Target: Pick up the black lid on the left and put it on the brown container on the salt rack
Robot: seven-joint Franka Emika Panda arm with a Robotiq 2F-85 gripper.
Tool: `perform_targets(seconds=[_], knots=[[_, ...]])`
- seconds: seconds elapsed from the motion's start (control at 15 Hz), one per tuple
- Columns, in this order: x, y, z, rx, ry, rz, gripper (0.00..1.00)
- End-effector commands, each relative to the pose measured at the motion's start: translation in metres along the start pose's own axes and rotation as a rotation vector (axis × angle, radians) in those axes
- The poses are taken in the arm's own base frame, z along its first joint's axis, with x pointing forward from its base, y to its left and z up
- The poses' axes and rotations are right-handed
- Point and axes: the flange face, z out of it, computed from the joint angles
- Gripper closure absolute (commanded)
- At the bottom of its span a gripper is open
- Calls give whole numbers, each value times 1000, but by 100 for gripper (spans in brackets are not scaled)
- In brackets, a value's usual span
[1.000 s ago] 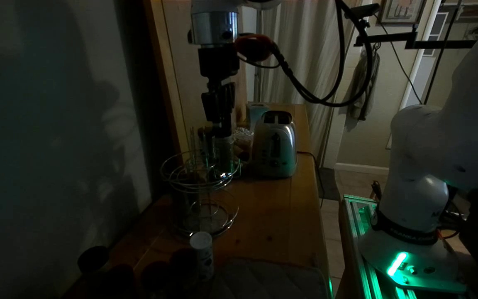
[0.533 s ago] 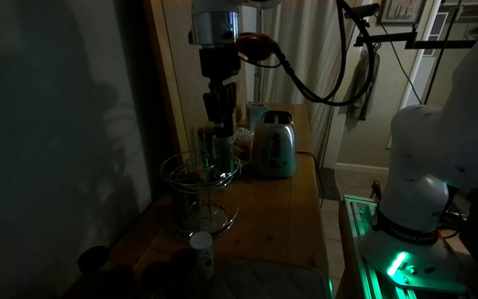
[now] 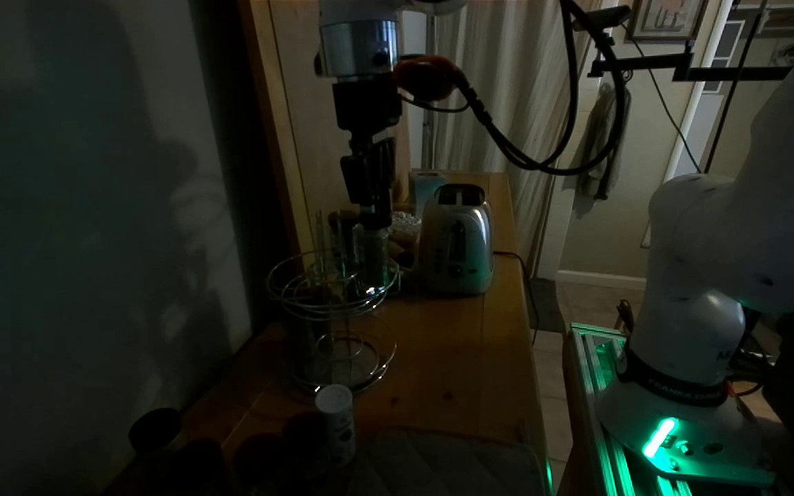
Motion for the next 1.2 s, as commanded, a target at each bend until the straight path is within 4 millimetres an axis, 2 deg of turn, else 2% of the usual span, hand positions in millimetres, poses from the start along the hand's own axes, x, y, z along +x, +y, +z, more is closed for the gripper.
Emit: perform_targets(seconds=[0.0,1.13], knots=[[3,-1,-7,22,17,-3,76],[12,-2,0,21,28,-2,76]])
